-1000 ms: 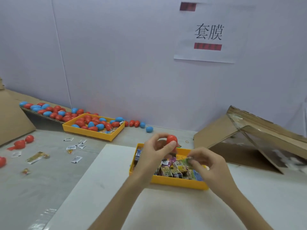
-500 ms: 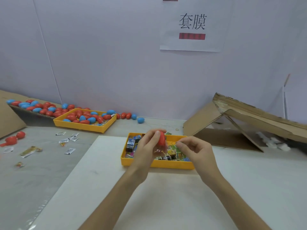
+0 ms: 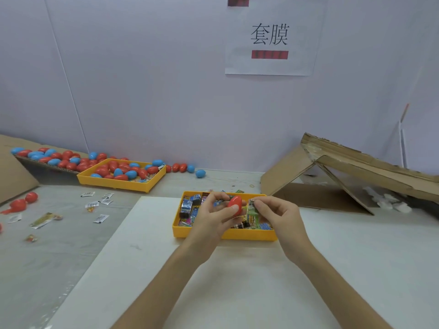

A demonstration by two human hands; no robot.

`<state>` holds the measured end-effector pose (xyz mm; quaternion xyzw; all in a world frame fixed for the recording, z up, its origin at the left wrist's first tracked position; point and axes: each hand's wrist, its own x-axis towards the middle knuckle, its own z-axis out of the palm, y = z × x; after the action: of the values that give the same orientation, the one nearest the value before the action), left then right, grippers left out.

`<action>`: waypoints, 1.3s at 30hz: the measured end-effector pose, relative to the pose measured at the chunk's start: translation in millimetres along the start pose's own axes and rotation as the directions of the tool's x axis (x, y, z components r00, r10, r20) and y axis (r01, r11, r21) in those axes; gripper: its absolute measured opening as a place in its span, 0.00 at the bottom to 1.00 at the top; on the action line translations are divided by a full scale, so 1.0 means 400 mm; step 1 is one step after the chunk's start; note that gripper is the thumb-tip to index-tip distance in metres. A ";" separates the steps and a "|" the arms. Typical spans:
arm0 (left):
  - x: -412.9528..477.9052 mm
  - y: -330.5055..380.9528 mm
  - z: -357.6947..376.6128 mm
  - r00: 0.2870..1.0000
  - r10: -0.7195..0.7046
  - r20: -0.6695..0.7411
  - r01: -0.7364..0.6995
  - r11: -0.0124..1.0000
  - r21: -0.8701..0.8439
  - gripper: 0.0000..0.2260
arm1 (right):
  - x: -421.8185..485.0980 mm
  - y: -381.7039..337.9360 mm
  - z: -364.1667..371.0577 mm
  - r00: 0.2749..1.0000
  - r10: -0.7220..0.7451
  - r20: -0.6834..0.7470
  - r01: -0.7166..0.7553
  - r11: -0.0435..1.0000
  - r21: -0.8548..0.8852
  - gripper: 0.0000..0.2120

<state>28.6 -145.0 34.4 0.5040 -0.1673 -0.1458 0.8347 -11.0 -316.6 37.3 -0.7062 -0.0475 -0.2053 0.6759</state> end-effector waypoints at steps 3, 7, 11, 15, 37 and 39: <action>0.000 0.003 0.001 1.000 0.020 0.001 -0.020 0.998 0.059 0.10 | 0.002 0.003 -0.002 1.000 0.006 -0.019 -0.007 1.000 -0.015 0.10; -0.002 -0.003 0.007 1.000 -0.015 0.023 0.012 0.992 0.123 0.11 | 0.001 0.002 -0.006 0.999 -0.008 -0.039 0.007 1.000 -0.023 0.10; -0.004 -0.018 0.012 1.000 0.002 -0.016 0.001 0.985 0.173 0.10 | 0.004 0.003 -0.010 0.999 -0.025 -0.024 0.024 1.000 -0.016 0.07; 0.000 -0.023 0.005 0.998 0.045 -0.037 -0.036 0.973 0.229 0.14 | 0.003 0.006 -0.008 1.000 -0.027 -0.006 0.027 1.000 -0.012 0.06; 0.001 -0.018 0.004 0.991 0.114 0.063 -0.129 0.807 0.576 0.09 | 0.005 0.013 -0.011 1.000 -0.015 0.024 0.016 0.999 -0.044 0.08; -0.002 -0.014 0.008 0.991 0.114 0.065 -0.131 0.817 0.562 0.09 | 0.004 0.013 -0.011 0.999 -0.017 0.032 0.019 0.999 -0.043 0.07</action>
<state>26.3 -149.7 30.5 0.7143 -0.2468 -0.0432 0.6535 -9.0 -321.6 33.1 -0.7234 -0.0600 -0.2012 0.6577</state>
